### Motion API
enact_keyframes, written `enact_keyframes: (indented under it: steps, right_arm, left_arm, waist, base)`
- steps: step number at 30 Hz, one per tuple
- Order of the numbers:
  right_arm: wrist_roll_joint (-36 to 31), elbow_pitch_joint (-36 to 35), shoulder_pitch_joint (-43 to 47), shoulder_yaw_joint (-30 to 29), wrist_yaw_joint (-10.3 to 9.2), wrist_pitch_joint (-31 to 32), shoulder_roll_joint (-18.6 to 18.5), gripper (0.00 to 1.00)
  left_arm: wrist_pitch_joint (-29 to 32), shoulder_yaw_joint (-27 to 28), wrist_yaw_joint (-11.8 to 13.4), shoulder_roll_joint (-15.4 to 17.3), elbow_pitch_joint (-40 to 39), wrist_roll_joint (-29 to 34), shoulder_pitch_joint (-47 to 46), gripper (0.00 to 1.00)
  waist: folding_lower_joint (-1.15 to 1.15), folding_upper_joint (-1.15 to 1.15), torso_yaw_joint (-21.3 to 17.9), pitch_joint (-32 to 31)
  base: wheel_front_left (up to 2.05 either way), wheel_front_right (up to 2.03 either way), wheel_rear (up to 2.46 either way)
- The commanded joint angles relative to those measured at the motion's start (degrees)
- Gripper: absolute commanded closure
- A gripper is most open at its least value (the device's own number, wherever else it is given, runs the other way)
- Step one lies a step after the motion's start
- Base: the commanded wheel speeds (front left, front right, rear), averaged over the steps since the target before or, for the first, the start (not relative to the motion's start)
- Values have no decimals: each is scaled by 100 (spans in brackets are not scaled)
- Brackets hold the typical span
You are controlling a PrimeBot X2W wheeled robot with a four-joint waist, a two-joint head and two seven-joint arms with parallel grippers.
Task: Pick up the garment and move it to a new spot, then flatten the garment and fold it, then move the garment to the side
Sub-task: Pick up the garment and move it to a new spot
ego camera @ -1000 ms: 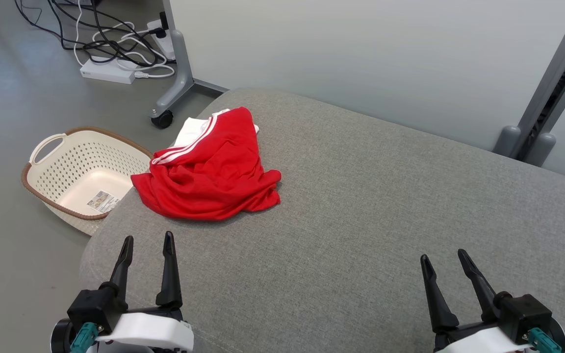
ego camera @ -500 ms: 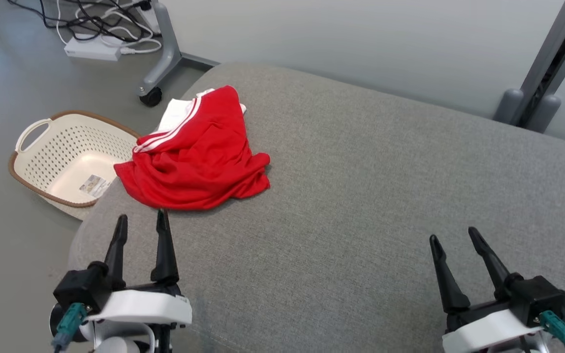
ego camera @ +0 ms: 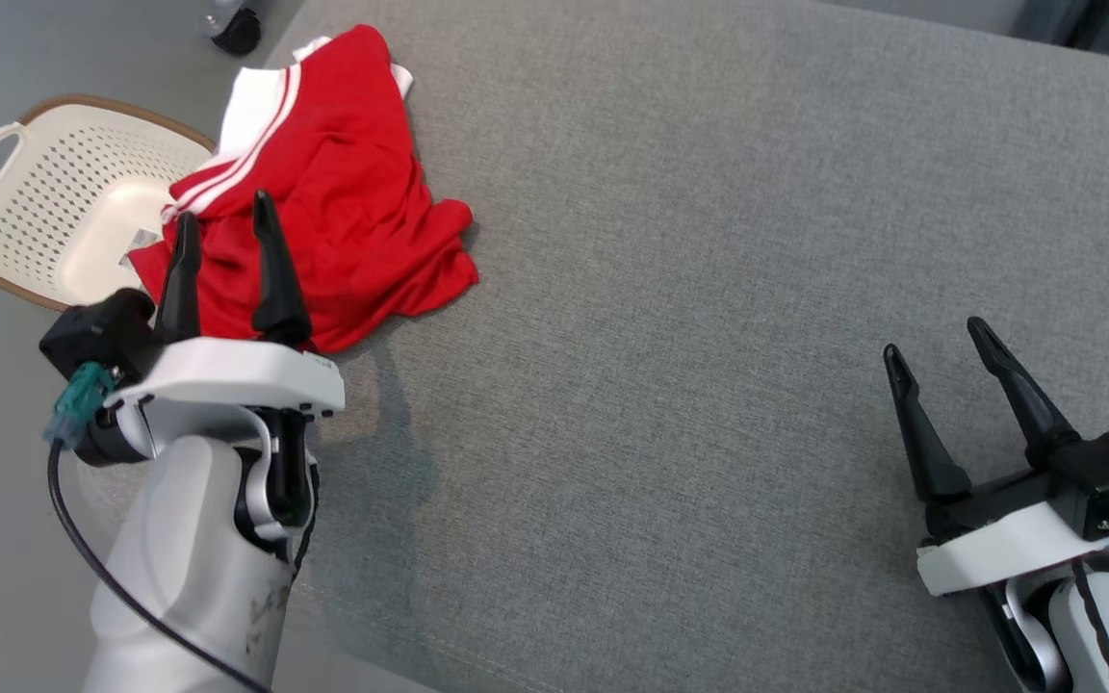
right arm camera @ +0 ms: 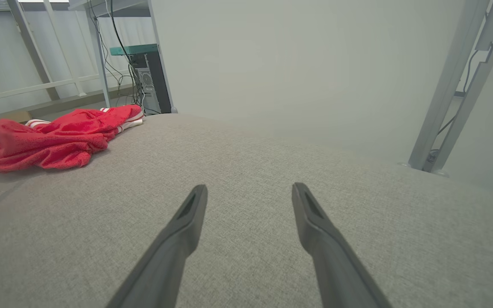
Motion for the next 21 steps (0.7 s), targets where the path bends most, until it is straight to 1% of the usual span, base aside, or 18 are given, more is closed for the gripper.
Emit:
enact_keyframes:
  steps: [1,5,8,12,15,16,17,19,21]
  right_arm:
    - [2,-25,-154,37,-1,-31,-74,0]
    - [8,13,-358,106,-1,-31,-130,0]
    - [-18,31,-445,134,-1,-31,-138,0]
    - [-35,45,-494,159,-1,-31,-134,0]
    - [-41,59,-527,182,-1,-31,-124,0]
    - [-46,55,-562,201,-1,-30,-115,0]
    - [-46,55,-562,201,-1,-30,-115,0]
    - [-45,47,-617,243,-1,-26,-106,0]
    - [-45,39,-676,280,-1,-21,-82,0]
  left_arm:
    - [-4,23,-58,12,420,-17,-413,0]
    - [0,98,-144,17,1474,-85,-1211,0]
    - [265,150,-200,102,2375,-193,-1862,0]
    - [882,110,-252,255,3354,-257,-2501,0]
    - [1401,-4,-292,408,3931,-200,-2906,0]
    - [1576,-46,-279,464,4092,-182,-3023,0]
    - [1576,-46,-279,464,4092,-182,-3023,0]
    - [1892,-124,-282,601,4377,-116,-3223,0]
    - [2213,-228,-353,692,4619,-58,-3363,0]
  waist:
    - [0,0,-134,335]
    - [0,0,-273,544]
    - [0,0,-379,639]
    - [0,0,-510,744]
    - [0,0,-614,817]
    - [0,0,-651,845]
    - [0,0,-651,845]
    - [0,0,-732,903]
    - [0,0,-815,957]
  base:
    - [0,0,0]
    - [0,0,0]
    - [0,0,0]
    - [0,0,0]
    - [0,0,0]
    - [0,0,0]
    - [0,0,0]
    - [0,0,0]
    - [0,0,0]
